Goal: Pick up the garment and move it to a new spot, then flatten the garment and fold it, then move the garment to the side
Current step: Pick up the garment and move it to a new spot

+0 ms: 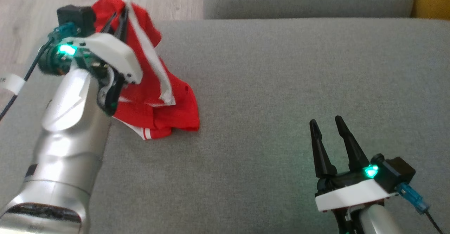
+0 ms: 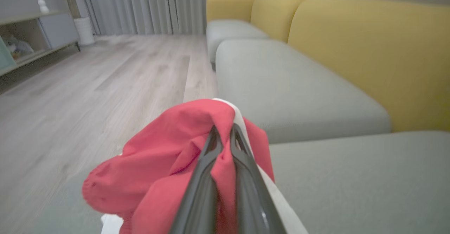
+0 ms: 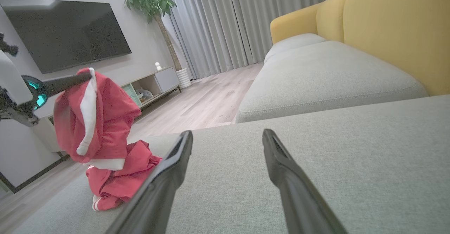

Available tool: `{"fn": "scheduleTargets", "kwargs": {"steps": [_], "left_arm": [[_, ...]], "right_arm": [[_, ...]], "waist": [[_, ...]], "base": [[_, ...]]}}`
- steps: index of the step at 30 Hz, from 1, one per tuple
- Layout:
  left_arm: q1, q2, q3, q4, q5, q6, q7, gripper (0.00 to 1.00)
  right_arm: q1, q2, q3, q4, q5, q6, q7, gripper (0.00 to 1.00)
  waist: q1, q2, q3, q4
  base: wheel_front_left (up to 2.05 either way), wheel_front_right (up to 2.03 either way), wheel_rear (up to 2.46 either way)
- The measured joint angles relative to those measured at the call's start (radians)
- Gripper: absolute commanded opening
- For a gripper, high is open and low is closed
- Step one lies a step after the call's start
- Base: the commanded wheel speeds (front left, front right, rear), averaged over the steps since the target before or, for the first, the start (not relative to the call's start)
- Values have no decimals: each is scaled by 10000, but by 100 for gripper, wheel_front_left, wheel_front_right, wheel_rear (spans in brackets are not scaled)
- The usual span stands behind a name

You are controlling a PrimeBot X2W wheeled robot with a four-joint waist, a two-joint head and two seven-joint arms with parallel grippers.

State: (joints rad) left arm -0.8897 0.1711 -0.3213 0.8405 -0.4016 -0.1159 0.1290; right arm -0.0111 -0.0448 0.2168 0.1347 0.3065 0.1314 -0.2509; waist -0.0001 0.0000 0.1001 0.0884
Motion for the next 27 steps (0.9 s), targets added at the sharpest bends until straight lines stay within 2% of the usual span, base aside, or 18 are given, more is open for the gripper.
{"fn": "scheduleTargets", "kwargs": {"steps": [6, 9, 15, 23, 26, 27], "left_arm": [[28, -512, -15, -1482, -683, -79, -780, 0], [255, -769, -63, -2429, -1191, -79, -777, 0], [1352, -1091, -606, -4201, -1532, -56, -581, 0], [2400, -1277, -1770, -5405, -1858, 525, -362, 0], [2467, -1287, -2171, -5465, -1944, 729, -382, 0], [2459, -1287, -2447, -5476, -2113, 828, -453, 0]], "right_arm": [[252, 0, -81, 59, 27, 0, 0, 100], [475, 2, -105, 104, 123, 0, 0, 100], [561, 2, -224, 105, 180, 0, 0, 100], [494, 2, -376, 77, 278, 0, 0, 100], [311, 2, -299, 0, 351, 0, -2, 100], [169, 0, -249, -79, 462, 0, -2, 100]], "waist": [[-1, 0, -639, 33], [-1, 0, -918, -15], [1, 0, -1083, -449], [0, 0, -991, -1576], [0, 0, -886, -2165], [0, 0, -796, -2593]], "base": [[0, 0, 0], [0, 0, 0], [0, 0, 0], [0, 0, 0], [0, 0, 0], [0, 0, 0]]}}
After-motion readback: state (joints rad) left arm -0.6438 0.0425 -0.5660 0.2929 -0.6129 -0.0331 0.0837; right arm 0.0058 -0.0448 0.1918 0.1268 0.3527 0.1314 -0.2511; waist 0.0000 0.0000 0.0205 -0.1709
